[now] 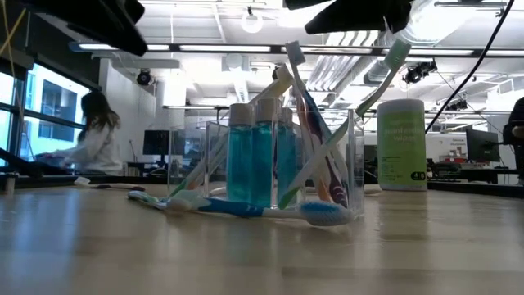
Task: Pick & Place toothbrushing station
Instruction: Put the orange toothbrush into the transparent organizer
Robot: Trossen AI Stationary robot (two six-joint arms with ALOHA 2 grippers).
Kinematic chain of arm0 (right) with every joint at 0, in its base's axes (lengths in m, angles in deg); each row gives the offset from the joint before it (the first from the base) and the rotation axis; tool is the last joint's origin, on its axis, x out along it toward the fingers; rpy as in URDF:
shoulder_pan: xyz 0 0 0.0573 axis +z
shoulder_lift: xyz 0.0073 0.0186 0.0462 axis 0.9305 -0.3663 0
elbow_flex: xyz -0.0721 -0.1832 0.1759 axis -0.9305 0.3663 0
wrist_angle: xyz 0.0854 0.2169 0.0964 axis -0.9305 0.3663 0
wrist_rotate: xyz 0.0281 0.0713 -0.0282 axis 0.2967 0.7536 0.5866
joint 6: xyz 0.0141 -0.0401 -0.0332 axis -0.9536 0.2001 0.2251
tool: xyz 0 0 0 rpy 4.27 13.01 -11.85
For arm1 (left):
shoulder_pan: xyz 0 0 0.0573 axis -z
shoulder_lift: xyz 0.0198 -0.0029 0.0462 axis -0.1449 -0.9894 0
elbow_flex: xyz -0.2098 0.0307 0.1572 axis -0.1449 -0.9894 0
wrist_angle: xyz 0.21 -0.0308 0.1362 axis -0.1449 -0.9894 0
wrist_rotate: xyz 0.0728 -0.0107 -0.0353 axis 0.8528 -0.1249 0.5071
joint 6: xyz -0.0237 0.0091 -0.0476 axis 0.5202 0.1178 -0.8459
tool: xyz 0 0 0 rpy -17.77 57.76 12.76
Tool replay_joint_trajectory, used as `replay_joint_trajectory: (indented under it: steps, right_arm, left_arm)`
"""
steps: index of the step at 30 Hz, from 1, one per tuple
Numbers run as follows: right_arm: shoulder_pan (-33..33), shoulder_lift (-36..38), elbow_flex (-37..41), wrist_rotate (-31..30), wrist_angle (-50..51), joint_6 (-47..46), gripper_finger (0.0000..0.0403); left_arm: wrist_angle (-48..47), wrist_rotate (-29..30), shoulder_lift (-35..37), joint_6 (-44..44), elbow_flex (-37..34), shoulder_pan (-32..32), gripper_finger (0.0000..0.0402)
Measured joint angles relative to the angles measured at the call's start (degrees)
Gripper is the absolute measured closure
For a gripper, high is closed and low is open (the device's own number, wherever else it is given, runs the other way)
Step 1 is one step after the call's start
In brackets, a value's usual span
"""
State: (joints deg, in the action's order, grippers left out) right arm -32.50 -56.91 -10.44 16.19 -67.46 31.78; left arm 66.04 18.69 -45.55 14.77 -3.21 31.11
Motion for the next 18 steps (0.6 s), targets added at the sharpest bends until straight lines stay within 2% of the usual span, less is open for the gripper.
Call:
replay_joint_trajectory:
  steps: [5,9,12,15,18]
  right_arm:
    - [0.40,3.21,0.00,-0.63,0.07,2.14,0.0094]
    - [1.96,8.83,-0.02,-0.59,1.74,4.13,0.0092]
    - [3.98,13.78,-0.09,1.95,5.33,3.95,0.0097]
    - [5.94,18.59,-0.09,7.18,15.41,-3.80,0.0103]
    - [6.74,21.94,-0.11,13.51,30.91,-20.73,0.0108]
  left_arm:
    - [-0.59,-1.06,2.51,-0.30,0.00,-1.20,0.0258]
    - [-0.75,-3.00,3.03,-0.44,0.02,-1.56,0.0258]
    - [-1.51,-3.99,2.92,-0.44,0.02,-1.58,0.0258]
    - [-2.72,-6.83,2.82,-0.44,0.02,-1.58,0.0258]
    - [-2.70,-8.72,2.81,-0.37,0.02,-1.57,0.0258]
